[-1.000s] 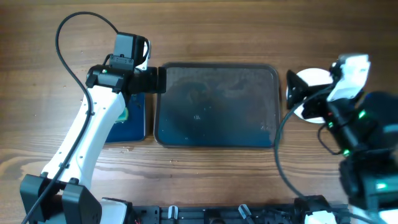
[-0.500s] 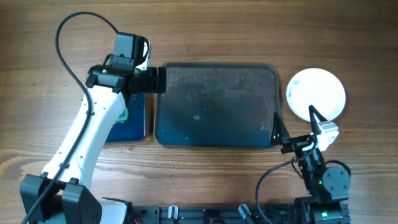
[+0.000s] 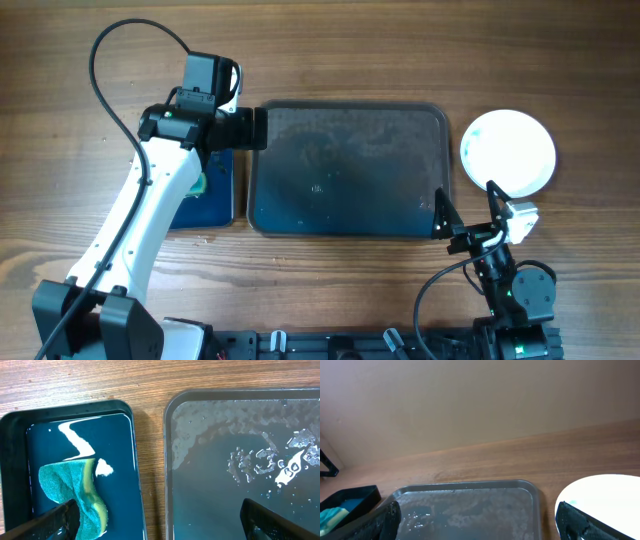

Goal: Clean dirty plates on tray and stack at the side

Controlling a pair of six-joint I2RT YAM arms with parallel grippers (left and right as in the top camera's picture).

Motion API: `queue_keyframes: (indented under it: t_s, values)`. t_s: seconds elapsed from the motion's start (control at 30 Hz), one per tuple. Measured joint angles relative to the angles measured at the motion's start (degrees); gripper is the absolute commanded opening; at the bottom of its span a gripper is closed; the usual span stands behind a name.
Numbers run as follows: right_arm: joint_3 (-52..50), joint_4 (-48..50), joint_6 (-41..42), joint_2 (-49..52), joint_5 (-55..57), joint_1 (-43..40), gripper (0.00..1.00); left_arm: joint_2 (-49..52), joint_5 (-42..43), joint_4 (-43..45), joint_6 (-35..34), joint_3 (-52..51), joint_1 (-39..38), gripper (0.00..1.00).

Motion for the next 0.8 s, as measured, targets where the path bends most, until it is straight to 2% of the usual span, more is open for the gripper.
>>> queue_keyframes:
  t_s: [0.67,0.8]
  values:
    - [0.0,0.0,0.4,0.0,0.0,0.0,1.00,0.0,0.0,0.0,0.0,0.0,0.0,1.00]
    - [0.0,0.0,0.4,0.0,0.0,0.0,1.00,-3.1,0.0,-1.5,0.0,0.0,-0.5,1.00]
